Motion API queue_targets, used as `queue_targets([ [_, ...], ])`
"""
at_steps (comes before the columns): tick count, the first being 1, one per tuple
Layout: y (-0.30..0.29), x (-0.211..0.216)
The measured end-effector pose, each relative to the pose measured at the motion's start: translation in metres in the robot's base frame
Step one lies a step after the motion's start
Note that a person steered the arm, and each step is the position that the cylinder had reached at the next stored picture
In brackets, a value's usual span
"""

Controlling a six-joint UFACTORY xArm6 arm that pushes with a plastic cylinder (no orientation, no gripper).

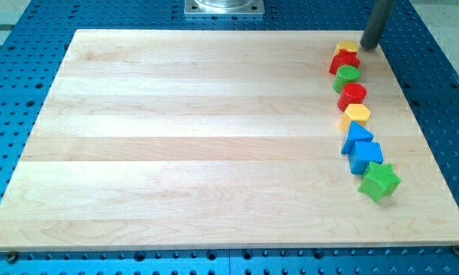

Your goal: Place your arm to the right of the hexagon

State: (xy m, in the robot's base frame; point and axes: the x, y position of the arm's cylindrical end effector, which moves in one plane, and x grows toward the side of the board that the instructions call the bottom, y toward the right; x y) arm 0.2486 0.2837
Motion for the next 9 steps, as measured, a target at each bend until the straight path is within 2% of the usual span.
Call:
queue_targets([
  [1, 0.001, 0.027],
  [3, 0.003, 0.033],
  [4, 0.003, 0.097],
  [5, 0.003, 0.189],
  [6, -0.004, 0.256],
  [7, -0.007, 0.261],
  [9, -0.006, 0.219],
])
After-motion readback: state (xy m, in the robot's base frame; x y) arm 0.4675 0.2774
